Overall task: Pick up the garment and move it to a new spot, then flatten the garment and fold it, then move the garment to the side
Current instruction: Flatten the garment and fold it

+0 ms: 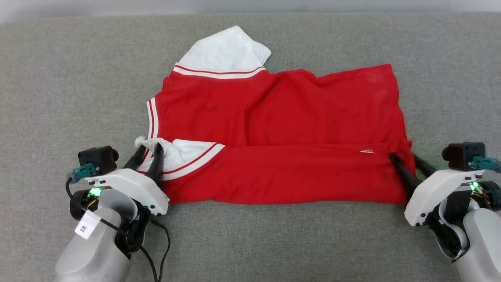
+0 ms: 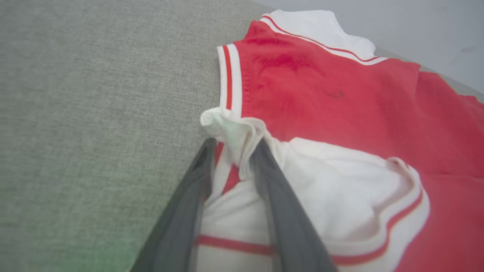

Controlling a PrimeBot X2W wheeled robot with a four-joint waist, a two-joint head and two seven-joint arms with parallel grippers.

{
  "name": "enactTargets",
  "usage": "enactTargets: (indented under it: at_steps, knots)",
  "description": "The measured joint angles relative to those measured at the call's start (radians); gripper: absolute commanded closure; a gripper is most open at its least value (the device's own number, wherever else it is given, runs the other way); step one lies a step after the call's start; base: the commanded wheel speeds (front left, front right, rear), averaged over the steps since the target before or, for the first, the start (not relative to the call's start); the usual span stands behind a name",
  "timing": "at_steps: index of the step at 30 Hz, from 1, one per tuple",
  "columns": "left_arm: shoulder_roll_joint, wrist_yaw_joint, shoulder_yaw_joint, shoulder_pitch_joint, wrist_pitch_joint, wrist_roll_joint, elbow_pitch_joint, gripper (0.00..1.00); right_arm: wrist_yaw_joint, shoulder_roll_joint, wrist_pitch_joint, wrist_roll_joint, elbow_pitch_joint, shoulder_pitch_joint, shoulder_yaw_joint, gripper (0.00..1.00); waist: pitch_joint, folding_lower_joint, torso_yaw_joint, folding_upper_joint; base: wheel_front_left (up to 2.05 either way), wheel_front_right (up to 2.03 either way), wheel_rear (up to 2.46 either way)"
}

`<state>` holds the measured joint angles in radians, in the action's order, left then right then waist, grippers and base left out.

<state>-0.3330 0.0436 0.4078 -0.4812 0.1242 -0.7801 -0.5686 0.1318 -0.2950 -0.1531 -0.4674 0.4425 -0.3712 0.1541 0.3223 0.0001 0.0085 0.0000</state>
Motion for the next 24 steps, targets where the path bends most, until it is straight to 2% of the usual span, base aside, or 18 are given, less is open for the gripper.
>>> enactTargets:
  at_steps: [4,9,16,20,24]
  knots:
    - [-0.004,0.011,-0.023,-0.001,0.021,-0.008,-0.02,0.0,-0.001,0.002,0.103,-0.002,-0.009,0.009,-0.02,0.0,-0.031,0.0,-0.002,0.0,0.0,0.0,0.0]
    - [-0.038,0.024,-0.048,-0.003,0.028,-0.017,-0.019,0.0,-0.001,0.02,0.217,0.023,-0.036,0.035,-0.061,0.0,-0.077,-0.0001,-0.004,0.0,0.0,0.0,0.0]
    - [-0.106,0.054,-0.066,0.007,-0.046,-0.035,0.042,0.0,-0.001,0.079,0.258,0.074,-0.095,0.093,-0.112,0.0,-0.139,-0.0002,-0.02,0.0,0.0,0.0,0.0]
    - [-0.162,0.051,-0.05,0.024,-0.174,-0.051,0.111,0.0,-0.001,0.114,0.244,0.101,-0.153,0.14,-0.141,0.0,-0.161,-0.0002,-0.036,0.0,0.0,0.0,0.0]
    - [-0.23,0.054,-0.026,0.044,-0.368,-0.088,0.207,0.0,-0.001,0.145,0.221,0.129,-0.208,0.179,-0.168,0.0,-0.174,-0.0002,-0.048,0.0,0.0,0.0,0.0]
